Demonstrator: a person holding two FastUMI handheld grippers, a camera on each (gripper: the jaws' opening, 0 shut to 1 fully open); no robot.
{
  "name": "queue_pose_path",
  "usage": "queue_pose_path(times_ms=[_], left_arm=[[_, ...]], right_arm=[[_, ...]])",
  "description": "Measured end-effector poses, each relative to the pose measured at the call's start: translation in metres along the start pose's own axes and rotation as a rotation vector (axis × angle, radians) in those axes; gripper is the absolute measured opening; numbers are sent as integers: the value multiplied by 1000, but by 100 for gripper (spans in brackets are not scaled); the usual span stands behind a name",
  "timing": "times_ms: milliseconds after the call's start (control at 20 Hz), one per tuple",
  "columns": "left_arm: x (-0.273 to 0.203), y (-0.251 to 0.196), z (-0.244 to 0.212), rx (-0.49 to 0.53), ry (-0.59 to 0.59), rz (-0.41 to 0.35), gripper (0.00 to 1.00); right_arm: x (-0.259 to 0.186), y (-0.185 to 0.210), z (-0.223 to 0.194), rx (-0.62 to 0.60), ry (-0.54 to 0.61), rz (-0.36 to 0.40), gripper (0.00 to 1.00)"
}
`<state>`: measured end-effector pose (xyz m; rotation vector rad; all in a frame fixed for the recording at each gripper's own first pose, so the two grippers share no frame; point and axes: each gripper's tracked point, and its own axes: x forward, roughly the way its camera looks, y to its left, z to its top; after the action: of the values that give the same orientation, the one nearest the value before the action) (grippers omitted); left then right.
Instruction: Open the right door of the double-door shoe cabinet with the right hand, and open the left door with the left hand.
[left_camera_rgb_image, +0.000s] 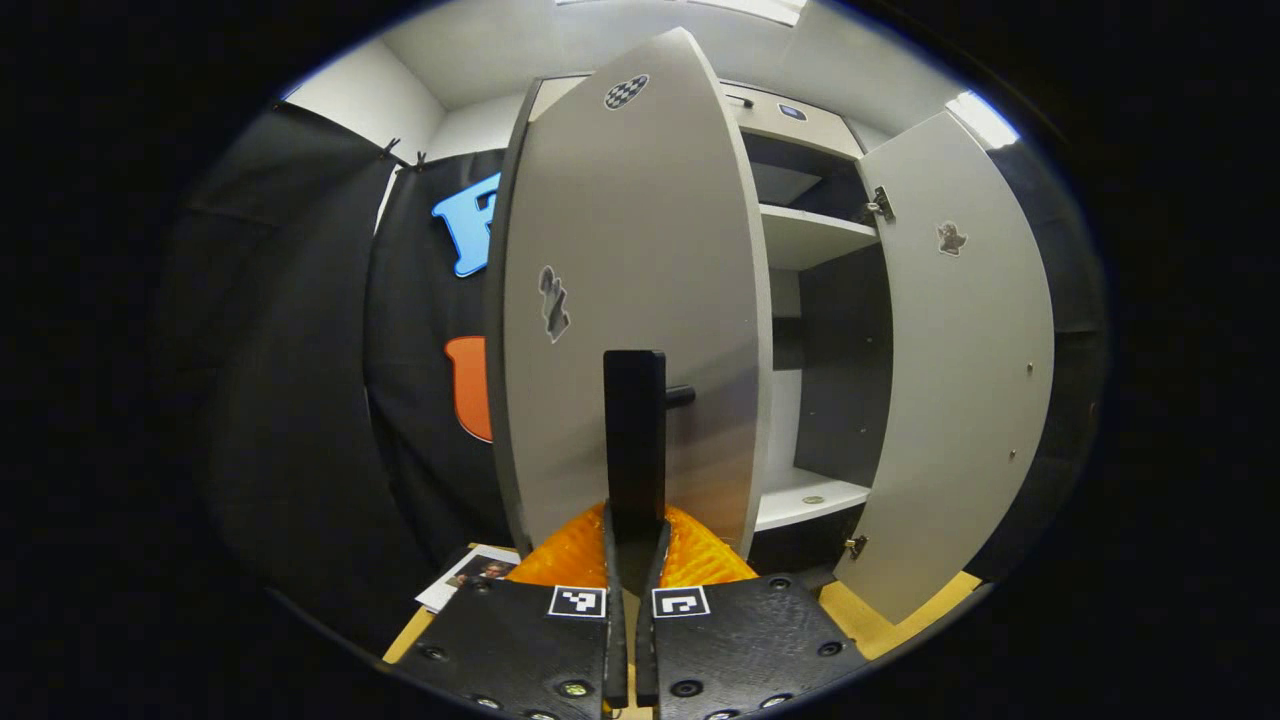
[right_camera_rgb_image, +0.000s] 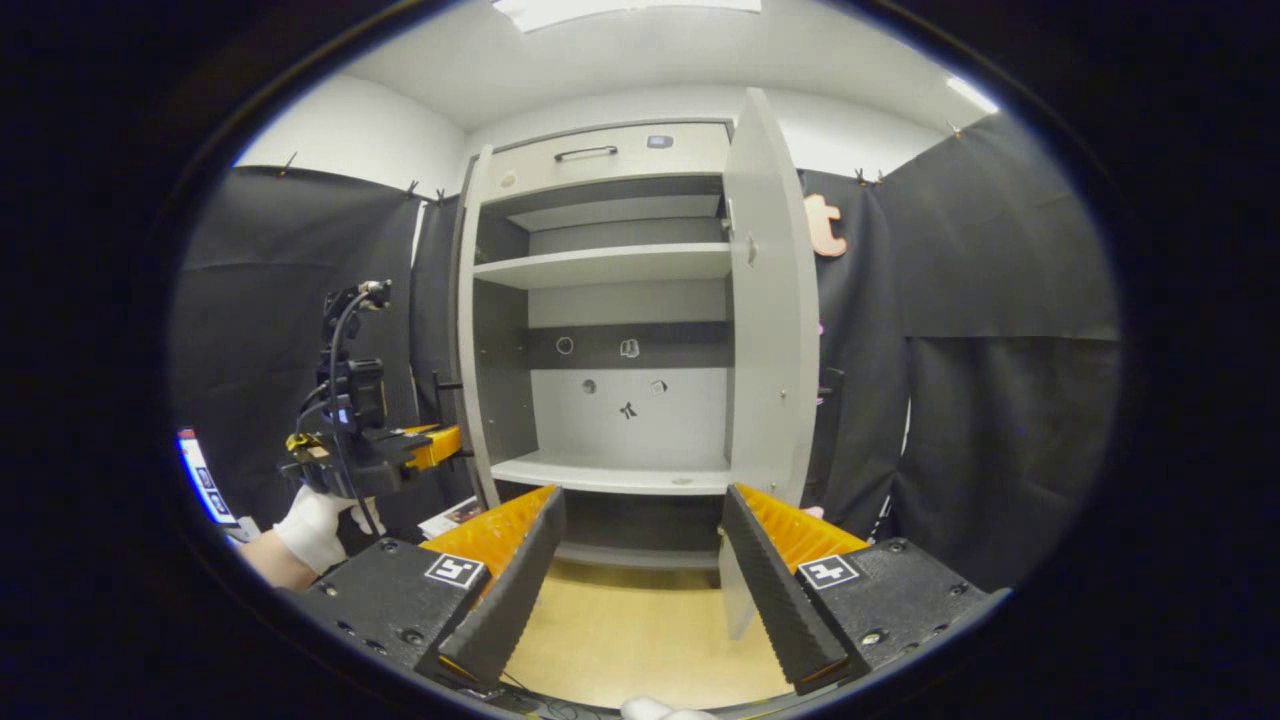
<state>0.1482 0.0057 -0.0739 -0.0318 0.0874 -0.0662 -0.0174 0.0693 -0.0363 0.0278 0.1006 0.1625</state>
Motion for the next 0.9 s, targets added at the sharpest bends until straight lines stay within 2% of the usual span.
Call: queue_pose_path(times_ms=[700,850,900], left_arm=[[-36,87,-9,43,15,113,0],[-40,118,-11,67,25,163,0],[-40,127,-14,29,24,156,9]], right_arm=[[2,33,-6,12,14,67,99],[3,41,-5,9,13,79,99],[4,43,-5,5,12,82,99]])
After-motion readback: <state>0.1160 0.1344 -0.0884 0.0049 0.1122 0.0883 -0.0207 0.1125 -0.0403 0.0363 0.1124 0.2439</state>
